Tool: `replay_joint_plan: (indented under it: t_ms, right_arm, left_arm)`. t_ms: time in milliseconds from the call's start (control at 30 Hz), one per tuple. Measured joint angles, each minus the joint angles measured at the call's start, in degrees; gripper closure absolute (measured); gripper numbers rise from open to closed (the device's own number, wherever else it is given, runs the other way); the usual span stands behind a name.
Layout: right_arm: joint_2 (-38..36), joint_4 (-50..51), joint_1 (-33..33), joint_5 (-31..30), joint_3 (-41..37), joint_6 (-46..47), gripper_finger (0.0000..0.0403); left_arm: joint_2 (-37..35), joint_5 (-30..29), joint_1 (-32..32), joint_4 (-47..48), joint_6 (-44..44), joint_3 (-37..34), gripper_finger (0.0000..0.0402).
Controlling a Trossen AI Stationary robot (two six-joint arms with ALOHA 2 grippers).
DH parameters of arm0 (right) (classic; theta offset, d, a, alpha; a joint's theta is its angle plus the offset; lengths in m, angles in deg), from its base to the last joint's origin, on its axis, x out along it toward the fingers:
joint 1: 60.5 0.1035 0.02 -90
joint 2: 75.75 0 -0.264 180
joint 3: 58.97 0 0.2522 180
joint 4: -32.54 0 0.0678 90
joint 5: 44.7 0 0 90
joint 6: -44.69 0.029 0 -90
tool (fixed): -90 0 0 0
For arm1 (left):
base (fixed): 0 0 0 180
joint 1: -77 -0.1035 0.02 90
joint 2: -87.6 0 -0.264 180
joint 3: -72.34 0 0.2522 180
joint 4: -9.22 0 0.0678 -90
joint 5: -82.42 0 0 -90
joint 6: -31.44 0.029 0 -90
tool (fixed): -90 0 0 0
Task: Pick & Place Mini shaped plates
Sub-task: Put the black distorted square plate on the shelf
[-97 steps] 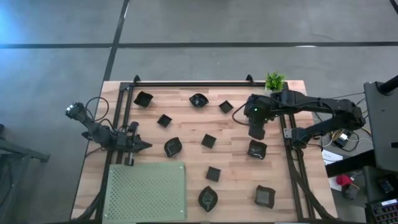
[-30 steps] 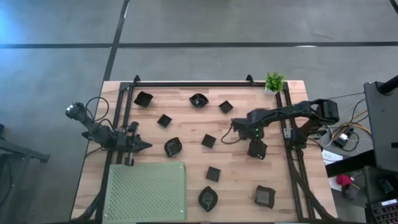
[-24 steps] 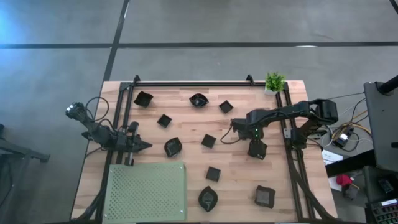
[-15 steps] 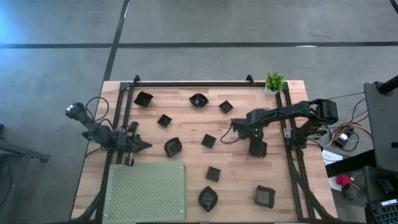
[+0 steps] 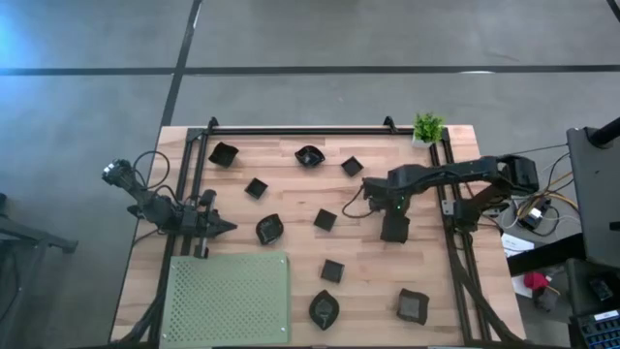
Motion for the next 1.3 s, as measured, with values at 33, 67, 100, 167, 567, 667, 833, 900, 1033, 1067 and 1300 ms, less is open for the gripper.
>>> replay_joint_plan:
  t_ms: [33, 67, 100, 167, 567, 667, 833, 900, 1033, 1067, 1300]
  right_arm:
    - [-1.1, 0.1, 0.0, -0.1, 0.8, 0.0, 0.0395]
    - [-2.3, 0.1, 0.0, -0.1, 1.7, 0.2, 0.0395]
    - [-3.4, -0.1, 0.0, -0.1, 2.7, 0.8, 0.0395]
    - [-5.5, -0.1, 0.0, -0.1, 4.5, 1.6, 0.0395]
    - [-12.4, -0.4, 0.0, -6.3, 15.9, 3.0, 0.0395]
    - [-12.3, -0.7, 0.0, -6.9, 18.0, 2.9, 0.0395]
    - [-12.3, -4.7, 0.0, -7.5, 19.4, 3.1, 0.0394]
    - [-12.3, -6.8, 0.0, -7.5, 19.7, 2.2, 0.0394]
    - [-12.0, -9.6, -0.1, -7.5, 20.8, -1.7, 0.0394]
    - [-11.8, -9.7, -0.2, -7.5, 21.3, -2.7, 0.0394]
    - [-11.0, -10.9, -0.2, -7.4, 22.4, -5.3, 0.0394]
  left_arm:
    - [0.0, 0.0, 0.0, 0.0, 0.0, 0.0, 0.0402]
    - [0.0, 0.0, 0.0, 0.0, 0.0, 0.0, 0.0402]
    - [0.0, 0.0, 0.0, 0.0, 0.0, 0.0, 0.0402]
    - [0.0, 0.0, 0.0, 0.0, 0.0, 0.0, 0.0402]
    - [0.0, 0.0, 0.0, 0.0, 0.0, 0.0, 0.0402]
    - [0.0, 0.0, 0.0, 0.0, 0.0, 0.0, 0.0402]
    - [0.0, 0.0, 0.0, -0.4, 0.0, 0.0, 0.0402]
    - [0.0, 0.0, 0.0, -0.8, 0.0, 0.0, 0.0402]
    - [0.0, 0.8, 0.0, -1.5, -3.3, 0.0, 0.0402]
    - [0.0, 0.9, 0.0, -2.8, -4.0, 0.0, 0.0402]
    - [0.5, -0.2, 0.0, -9.8, -2.2, 1.4, 0.0402]
